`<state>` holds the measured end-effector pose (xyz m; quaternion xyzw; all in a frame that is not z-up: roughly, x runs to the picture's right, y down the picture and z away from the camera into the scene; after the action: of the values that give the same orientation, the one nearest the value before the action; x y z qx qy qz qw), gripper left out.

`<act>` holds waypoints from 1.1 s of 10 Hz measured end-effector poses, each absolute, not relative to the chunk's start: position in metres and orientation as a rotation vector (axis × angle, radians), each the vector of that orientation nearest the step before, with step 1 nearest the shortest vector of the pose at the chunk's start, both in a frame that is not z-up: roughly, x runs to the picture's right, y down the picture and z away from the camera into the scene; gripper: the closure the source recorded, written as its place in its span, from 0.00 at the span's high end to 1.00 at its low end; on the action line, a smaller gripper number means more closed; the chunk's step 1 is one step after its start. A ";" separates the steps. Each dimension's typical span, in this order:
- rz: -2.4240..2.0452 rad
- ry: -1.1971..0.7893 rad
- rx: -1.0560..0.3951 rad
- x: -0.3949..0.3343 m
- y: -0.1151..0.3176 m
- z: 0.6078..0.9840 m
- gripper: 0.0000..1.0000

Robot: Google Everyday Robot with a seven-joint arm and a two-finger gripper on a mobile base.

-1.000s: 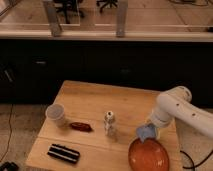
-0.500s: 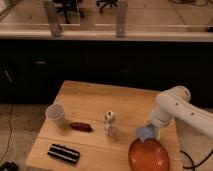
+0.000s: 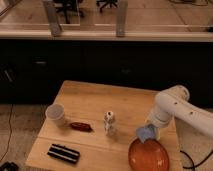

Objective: Place the white sponge in the ceramic bowl

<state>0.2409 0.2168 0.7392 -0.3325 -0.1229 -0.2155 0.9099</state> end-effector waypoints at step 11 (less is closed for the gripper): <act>-0.463 -0.256 -0.732 0.239 0.222 0.738 0.03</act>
<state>0.2385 0.2219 0.7378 -0.3535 -0.1237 -0.2235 0.8999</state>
